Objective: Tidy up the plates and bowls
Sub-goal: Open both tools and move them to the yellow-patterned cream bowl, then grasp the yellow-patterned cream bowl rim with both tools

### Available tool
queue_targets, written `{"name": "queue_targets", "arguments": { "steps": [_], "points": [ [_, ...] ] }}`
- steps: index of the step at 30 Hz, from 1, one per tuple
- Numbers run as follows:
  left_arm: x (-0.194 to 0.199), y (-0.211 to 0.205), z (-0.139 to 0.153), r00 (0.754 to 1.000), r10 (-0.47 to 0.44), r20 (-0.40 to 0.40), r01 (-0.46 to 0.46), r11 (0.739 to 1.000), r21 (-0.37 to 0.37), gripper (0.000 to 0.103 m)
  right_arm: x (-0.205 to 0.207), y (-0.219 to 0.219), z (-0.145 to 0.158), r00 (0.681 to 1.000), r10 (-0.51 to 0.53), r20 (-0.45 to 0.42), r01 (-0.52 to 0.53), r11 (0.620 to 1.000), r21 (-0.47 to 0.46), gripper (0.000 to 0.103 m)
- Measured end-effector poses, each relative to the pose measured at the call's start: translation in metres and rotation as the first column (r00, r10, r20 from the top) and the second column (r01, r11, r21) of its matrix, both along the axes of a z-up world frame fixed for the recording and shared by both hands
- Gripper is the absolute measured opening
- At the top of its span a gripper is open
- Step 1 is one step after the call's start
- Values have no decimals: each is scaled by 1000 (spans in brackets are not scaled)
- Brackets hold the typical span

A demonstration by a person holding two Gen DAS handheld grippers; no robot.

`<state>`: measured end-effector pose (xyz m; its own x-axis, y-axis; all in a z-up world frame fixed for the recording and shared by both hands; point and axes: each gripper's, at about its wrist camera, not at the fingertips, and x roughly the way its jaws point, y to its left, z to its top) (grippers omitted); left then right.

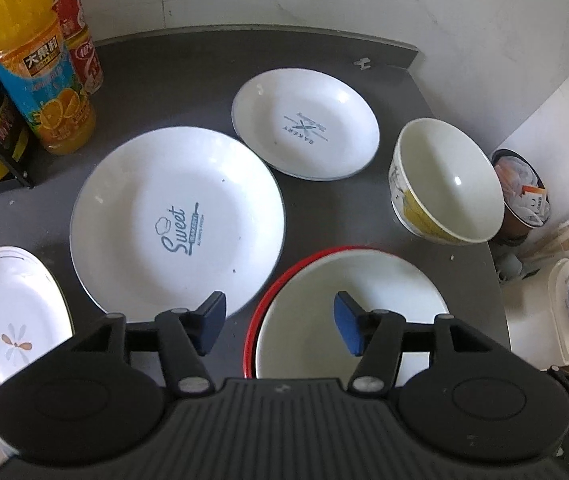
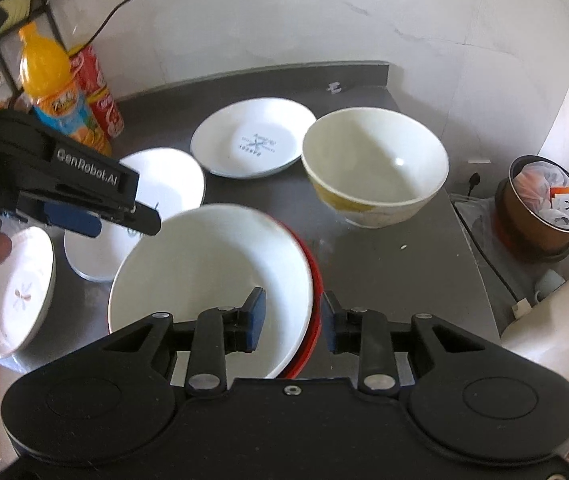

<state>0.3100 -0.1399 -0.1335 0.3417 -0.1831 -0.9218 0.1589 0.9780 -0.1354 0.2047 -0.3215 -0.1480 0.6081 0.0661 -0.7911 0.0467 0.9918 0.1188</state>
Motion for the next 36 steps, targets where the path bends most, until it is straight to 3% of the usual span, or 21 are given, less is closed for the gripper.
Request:
{"name": "queue_targets", "arguments": {
  "steps": [16,18,21,36],
  "points": [
    [27,-57,12,998,-22,57,21,1000,19,60,26,-67,-9,993,-114,42,110,989,100,31],
    [31,-66,11,998,-21,59,20,1000,22,60,29,-76,-11,991,-122,47,117,987,111,34],
    [37,-79,7,998,-22,58,20,1000,21,60,36,-89,-15,989,-138,52,130,983,132,43],
    [73,-115,-26,997,20,73,-24,998,54,60,75,-127,-45,990,-142,27,135,975,177,43]
  ]
}}
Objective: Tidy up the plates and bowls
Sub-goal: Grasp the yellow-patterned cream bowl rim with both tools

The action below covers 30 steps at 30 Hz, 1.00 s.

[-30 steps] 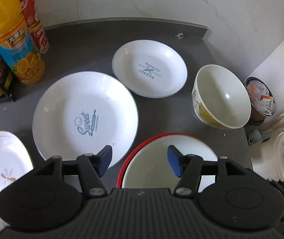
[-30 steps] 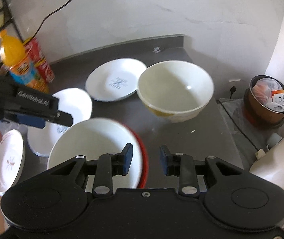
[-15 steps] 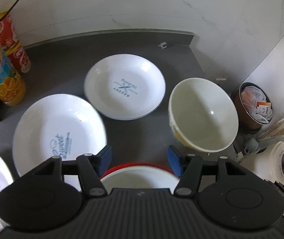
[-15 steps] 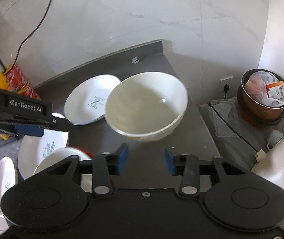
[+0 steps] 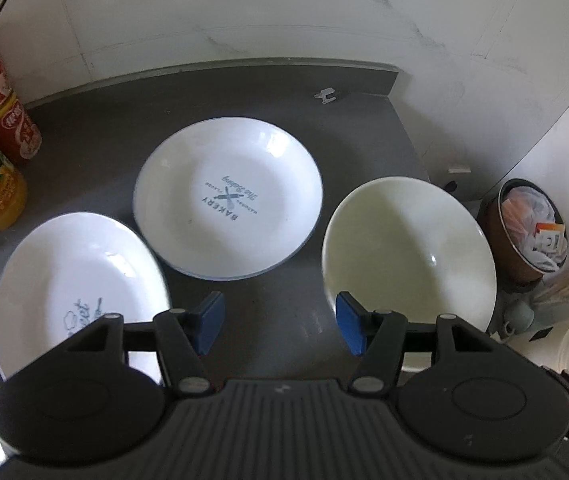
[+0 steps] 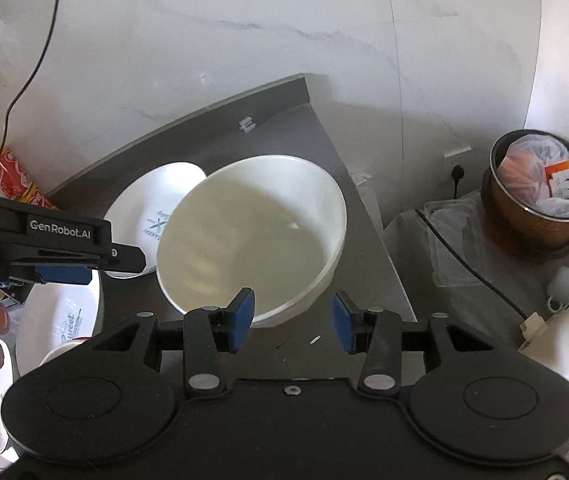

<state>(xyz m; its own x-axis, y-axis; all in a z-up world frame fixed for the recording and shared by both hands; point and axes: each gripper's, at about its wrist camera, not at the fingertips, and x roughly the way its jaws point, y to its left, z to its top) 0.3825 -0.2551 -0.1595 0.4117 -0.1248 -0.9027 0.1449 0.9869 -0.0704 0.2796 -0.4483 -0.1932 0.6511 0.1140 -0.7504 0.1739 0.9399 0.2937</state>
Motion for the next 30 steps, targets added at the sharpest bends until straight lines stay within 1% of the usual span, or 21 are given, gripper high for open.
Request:
{"name": "queue_targets", "arguments": {
  "steps": [2,5,8,10,11,12,13,14,15,16,17,18,19,21,25,30],
  "points": [
    [1,-5,-3,1000,1,5,-1,1000,14,60,4,-3,-6,1000,-5,-10,5,1000,19,43],
    [2,-12,-8,1000,21,17,-22,998,57,59,8,-6,-11,1000,-10,-14,10,999,38,43],
    [5,-17,-14,999,33,8,-33,999,42,56,11,-6,-14,1000,-14,-19,15,999,47,43],
    [6,-21,-18,999,39,10,-40,998,48,55,12,-5,-16,1000,-12,-19,13,999,49,43],
    [7,-23,-20,999,37,9,-38,998,48,53,13,-5,-17,1000,-11,-21,12,998,56,43],
    [8,-24,-22,999,34,4,-34,998,47,48,13,-6,-18,1000,-11,-23,13,998,61,41],
    [10,-26,-26,999,31,-9,-30,999,43,44,15,-6,-19,1000,-11,-24,13,998,63,37],
    [13,-27,-29,999,31,-25,-30,999,40,38,16,-5,-20,1000,-9,-22,11,998,64,35],
    [15,-28,-33,999,31,-40,-29,999,32,32,17,-4,-21,1000,-5,-20,6,998,59,33],
    [16,-29,-35,999,28,-46,-27,999,20,28,18,-2,-21,1000,-4,-17,5,999,45,31],
    [17,-32,-39,998,14,-53,-13,1000,15,17,19,-1,-21,1000,-2,-11,3,999,32,30],
    [18,-34,-40,998,4,-68,-4,1000,8,10,20,1,-21,1000,0,-8,0,1000,26,28],
    [18,-35,-40,997,19,-73,-18,1000,21,10,20,1,-20,1000,-2,-8,2,1000,28,27],
    [19,-34,-39,996,39,-77,-37,999,23,9,17,1,-18,1000,-12,4,12,999,39,26],
    [13,-25,-31,996,43,-73,-44,999,-5,9,10,7,-9,999,12,43,-13,1000,23,26],
    [3,-14,-11,998,44,-40,-45,999,-26,9,-3,17,8,996,18,85,-19,1000,9,26]
  ]
}}
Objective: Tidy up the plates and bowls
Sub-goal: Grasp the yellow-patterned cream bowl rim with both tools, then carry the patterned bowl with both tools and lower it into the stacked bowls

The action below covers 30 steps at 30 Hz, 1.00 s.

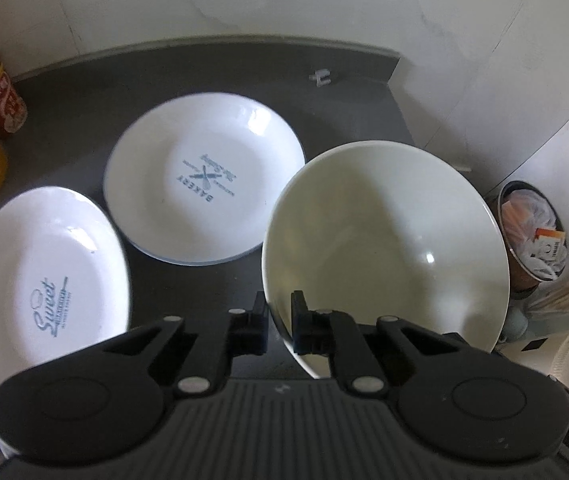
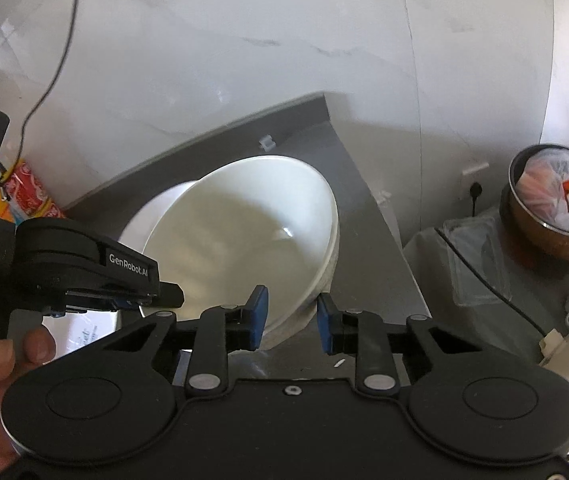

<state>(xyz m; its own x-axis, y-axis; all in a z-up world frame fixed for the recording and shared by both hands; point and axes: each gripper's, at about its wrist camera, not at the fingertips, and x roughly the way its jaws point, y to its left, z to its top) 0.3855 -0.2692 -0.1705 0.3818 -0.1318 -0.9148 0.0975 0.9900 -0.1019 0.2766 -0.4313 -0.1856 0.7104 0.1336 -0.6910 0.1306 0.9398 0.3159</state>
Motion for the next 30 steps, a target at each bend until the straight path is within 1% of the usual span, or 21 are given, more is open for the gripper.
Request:
{"name": "queue_targets", "arguments": {
  "steps": [4,18,26,30],
  "points": [
    [-10,9,15,999,-7,35,7,1000,-2,9,-9,9,11,1000,-6,23,6,1000,-1,26],
    [-38,51,57,996,-5,93,9,999,-44,9,-35,49,47,996,-3,90,7,999,-48,26],
    [-54,75,68,995,-12,104,18,998,-60,9,-55,75,58,994,-10,108,17,998,-61,26],
    [-65,87,72,993,-29,115,37,997,-69,9,-63,89,63,994,-19,111,26,997,-68,26]
  ]
}}
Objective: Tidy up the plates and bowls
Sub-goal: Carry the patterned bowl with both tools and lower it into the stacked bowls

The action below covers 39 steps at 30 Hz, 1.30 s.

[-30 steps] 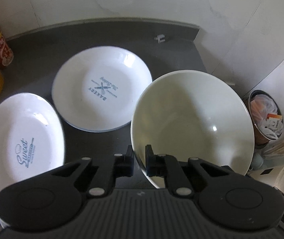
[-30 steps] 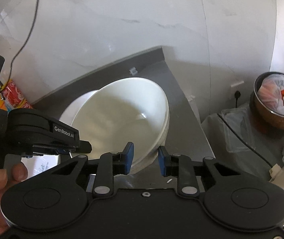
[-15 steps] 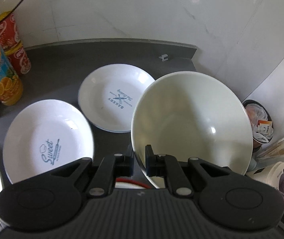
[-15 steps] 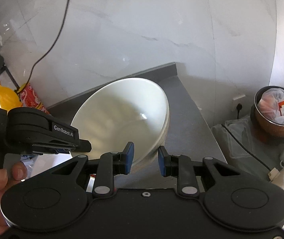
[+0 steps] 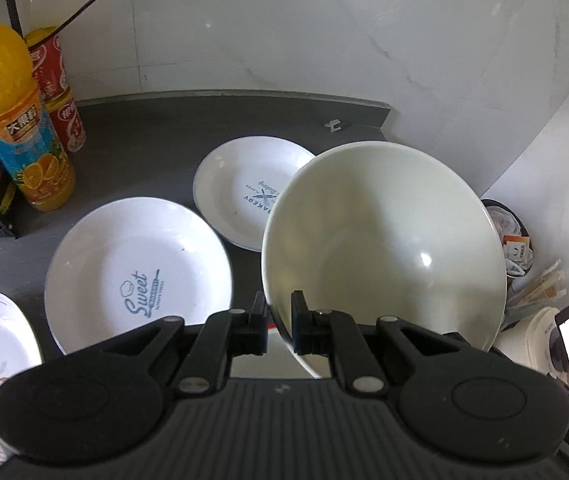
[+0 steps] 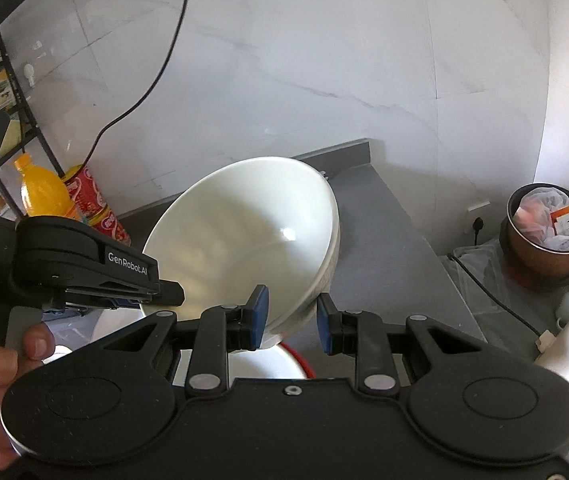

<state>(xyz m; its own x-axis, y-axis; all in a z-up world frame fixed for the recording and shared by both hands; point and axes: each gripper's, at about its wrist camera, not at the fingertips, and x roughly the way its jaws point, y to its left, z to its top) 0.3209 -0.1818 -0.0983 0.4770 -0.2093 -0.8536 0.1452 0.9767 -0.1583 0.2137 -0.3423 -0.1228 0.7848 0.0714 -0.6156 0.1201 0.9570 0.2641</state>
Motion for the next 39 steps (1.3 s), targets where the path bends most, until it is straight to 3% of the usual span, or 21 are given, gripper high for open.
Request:
{"name": "queue_targets", "arguments": {
  "steps": [12,21,39],
  "points": [
    [-35,33,7,999,-38,0,38,999,-7,9,-32,37,5,1000,-10,-6,10,1000,-10,26],
    [-53,50,-8,998,-43,-47,41,999,-24,9,-48,52,-6,999,-13,-46,13,1000,-19,25],
    [-65,49,-41,991,-58,-120,60,998,12,10,-51,60,-31,988,-13,-152,9,1000,-29,26]
  ]
}}
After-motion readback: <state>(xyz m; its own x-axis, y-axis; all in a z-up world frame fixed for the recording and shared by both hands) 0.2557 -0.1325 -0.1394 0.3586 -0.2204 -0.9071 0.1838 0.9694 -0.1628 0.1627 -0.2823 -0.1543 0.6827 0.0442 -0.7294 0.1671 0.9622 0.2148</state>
